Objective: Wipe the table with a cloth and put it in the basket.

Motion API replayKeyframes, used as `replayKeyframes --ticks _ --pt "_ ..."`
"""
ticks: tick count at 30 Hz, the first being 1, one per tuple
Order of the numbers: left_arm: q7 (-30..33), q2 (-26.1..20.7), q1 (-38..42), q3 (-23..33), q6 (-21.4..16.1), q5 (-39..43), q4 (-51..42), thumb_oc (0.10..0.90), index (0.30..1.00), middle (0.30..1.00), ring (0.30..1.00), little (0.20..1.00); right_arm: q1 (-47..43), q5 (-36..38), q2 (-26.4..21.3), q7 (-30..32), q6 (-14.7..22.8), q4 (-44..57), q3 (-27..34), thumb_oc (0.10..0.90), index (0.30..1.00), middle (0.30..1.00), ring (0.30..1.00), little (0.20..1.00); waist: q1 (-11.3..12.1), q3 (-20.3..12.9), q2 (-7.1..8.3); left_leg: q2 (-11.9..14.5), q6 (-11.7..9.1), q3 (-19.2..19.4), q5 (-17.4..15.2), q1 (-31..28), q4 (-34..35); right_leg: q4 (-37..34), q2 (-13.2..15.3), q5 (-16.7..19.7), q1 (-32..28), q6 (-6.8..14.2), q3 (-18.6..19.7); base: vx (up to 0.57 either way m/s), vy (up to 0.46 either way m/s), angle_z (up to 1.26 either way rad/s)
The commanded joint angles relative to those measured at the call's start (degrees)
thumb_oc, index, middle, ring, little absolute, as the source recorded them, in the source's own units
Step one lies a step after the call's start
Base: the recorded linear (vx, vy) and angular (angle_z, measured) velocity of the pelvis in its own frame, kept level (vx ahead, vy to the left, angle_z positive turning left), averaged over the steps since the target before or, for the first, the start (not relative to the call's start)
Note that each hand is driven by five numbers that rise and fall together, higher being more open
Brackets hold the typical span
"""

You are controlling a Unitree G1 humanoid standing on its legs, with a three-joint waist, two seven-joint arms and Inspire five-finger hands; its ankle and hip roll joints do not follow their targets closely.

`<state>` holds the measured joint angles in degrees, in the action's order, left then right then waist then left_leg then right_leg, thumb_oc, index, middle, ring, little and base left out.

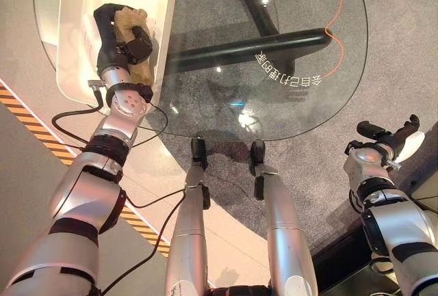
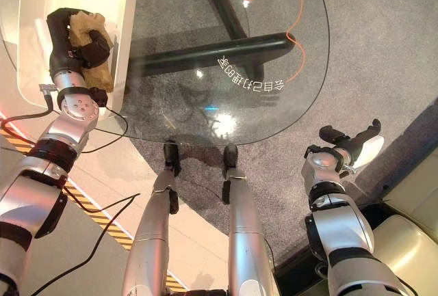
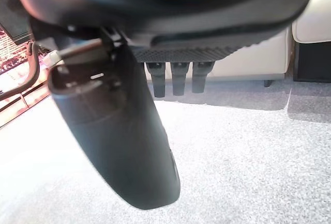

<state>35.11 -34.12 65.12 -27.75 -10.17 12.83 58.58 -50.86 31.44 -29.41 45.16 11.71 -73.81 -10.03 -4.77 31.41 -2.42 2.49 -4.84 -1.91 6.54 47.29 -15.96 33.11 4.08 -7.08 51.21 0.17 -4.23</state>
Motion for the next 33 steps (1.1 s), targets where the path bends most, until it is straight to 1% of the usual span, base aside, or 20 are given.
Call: replayKeyframes --ticks 1,8,12,16,19,22,24,25,26,27,30,31,33 --pt "1.9 -5.1 6.7 2.0 -1.2 -2.4 1.4 0.800 0.900 0.900 0.900 0.900 0.6 -0.3 -3.4 1.6 1.7 -1.6 0.8 0.800 0.900 0.900 0.900 0.900 0.8 -1.6 0.40 -3.1 3.2 3.4 -8.7 -1.9 -6.3 -6.3 -3.7 2.5 -3.4 1.7 0.9 0.00 0.000 0.00" --pt "2.3 -5.0 7.1 2.1 -1.6 -1.9 2.4 0.800 0.900 0.900 0.900 0.900 0.7 -0.3 -3.0 2.0 2.1 -1.4 0.5 0.800 0.900 0.900 0.900 0.900 0.7 -1.6 0.53 -3.1 3.2 3.4 -8.7 -1.9 -6.3 -6.2 -3.8 2.4 -3.2 1.6 0.8 0.00 0.000 0.00" --pt "3.1 -5.1 7.2 2.2 -0.9 -1.6 2.7 0.800 0.900 0.900 0.900 0.900 0.9 -0.5 -3.0 1.8 2.5 -1.6 0.6 0.800 0.900 0.900 0.900 0.900 0.7 -1.6 0.57 -3.2 3.3 3.2 -8.8 -1.7 -6.7 -6.0 -3.8 2.3 -3.2 1.6 0.9 0.00 0.000 0.00" --pt "5.6 -5.0 7.0 2.8 -1.4 0.0 2.8 0.800 0.900 0.900 0.900 0.900 1.3 -1.3 -2.9 1.2 2.3 -1.9 0.4 0.800 0.900 0.900 0.900 0.900 0.8 -1.6 0.57 -3.3 3.3 2.9 -8.8 -2.2 -6.7 -5.7 -3.9 2.1 -3.5 1.5 1.0 0.00 0.000 0.00" --pt "8.1 -5.4 6.3 4.0 -2.9 1.3 1.3 0.800 0.900 0.900 0.900 0.900 3.0 -1.9 -2.2 -0.3 2.0 -1.4 0.6 0.800 0.900 0.900 0.900 0.900 0.9 -1.6 0.70 -3.5 3.3 2.3 -8.8 -3.5 -6.6 -5.3 -4.1 1.9 -4.7 1.5 1.2 0.01 -0.041 0.00" --pt "9.4 -5.7 4.4 6.2 -5.8 3.5 -0.8 0.800 0.900 0.900 0.900 0.900 5.3 -1.5 -1.1 -3.1 1.8 -0.7 0.6 0.800 0.900 0.900 0.900 0.900 1.1 -1.6 0.82 -3.7 3.3 1.9 -8.2 -6.1 -5.1 -6.0 -4.4 2.2 -7.1 1.7 1.4 0.01 -0.045 0.03" --pt "9.4 -6.0 2.4 8.3 -8.2 4.7 -2.4 0.800 0.900 0.900 0.900 0.900 7.0 -1.8 -0.3 -6.5 0.6 -0.4 0.7 0.800 0.900 0.900 0.900 0.900 1.3 -1.6 0.92 -3.7 3.0 1.5 -7.0 -8.2 -3.4 -7.5 -4.5 3.1 -9.3 1.8 1.4 0.00 -0.048 0.01" --pt "8.8 -6.1 0.8 9.5 -9.3 5.4 -3.7 0.800 0.900 0.900 0.900 0.900 8.1 -2.0 0.1 -7.9 -0.2 -0.2 0.5 0.800 0.900 0.900 0.900 0.900 1.5 -1.6 1.01 -3.7 2.8 1.2 -6.6 -9.8 -2.3 -8.5 -4.4 3.4 -11.0 1.9 1.4 0.05 -0.063 0.00" --pt "8.1 -6.4 -1.9 10.8 -9.8 5.8 -5.5 0.800 0.900 0.900 0.900 0.900 9.7 -1.7 0.5 -9.9 -1.6 0.1 0.5 0.800 0.900 0.900 0.900 0.900 1.8 -1.6 1.11 -3.7 2.7 0.9 -6.4 -13.1 -0.3 -10.2 -4.2 3.5 -14.2 2.1 1.3 0.04 -0.059 -0.01" --pt "7.8 -6.6 -3.0 11.6 -10.1 5.6 -6.4 0.800 0.900 0.900 0.900 0.900 10.2 -1.7 0.5 -10.7 -2.1 0.1 0.5 0.800 0.900 0.900 0.900 0.900 2.0 -1.6 1.15 -3.6 2.6 0.8 -5.6 -14.4 1.0 -11.6 -4.1 4.3 -15.4 2.1 1.2 0.02 -0.050 -0.02" --pt "5.6 -7.4 -6.5 13.7 -10.6 7.2 -7.7 0.800 0.900 0.900 0.900 0.900 12.4 -1.9 0.6 -13.3 -3.2 -0.2 1.3 0.800 0.900 0.900 0.900 0.900 2.6 -1.6 1.29 -3.4 2.2 0.7 -4.7 -19.1 4.2 -14.7 -3.5 5.2 -20.0 2.6 0.8 0.02 -0.028 -0.05" --pt "3.6 -7.7 -8.7 14.8 -10.0 7.3 -8.2 0.800 0.900 0.900 0.900 0.900 13.5 -2.5 0.4 -13.9 -3.7 -0.3 2.0 0.800 0.900 0.900 0.900 0.900 2.9 -1.9 1.36 -3.4 2.1 0.9 -4.4 -21.7 6.0 -16.3 -3.2 5.5 -22.7 2.9 0.6 0.05 -0.015 -0.08" --pt "1.7 -8.2 -12.0 16.3 -9.6 8.1 -8.8 0.800 0.900 0.900 0.900 0.900 15.2 -3.2 -0.3 -15.0 -4.6 -0.3 2.8 0.800 0.900 0.900 0.900 0.900 3.3 -3.5 1.41 -3.3 2.0 1.2 -4.0 -24.5 8.4 -18.4 -2.5 6.0 -25.5 3.3 0.1 0.07 -0.002 -0.07"
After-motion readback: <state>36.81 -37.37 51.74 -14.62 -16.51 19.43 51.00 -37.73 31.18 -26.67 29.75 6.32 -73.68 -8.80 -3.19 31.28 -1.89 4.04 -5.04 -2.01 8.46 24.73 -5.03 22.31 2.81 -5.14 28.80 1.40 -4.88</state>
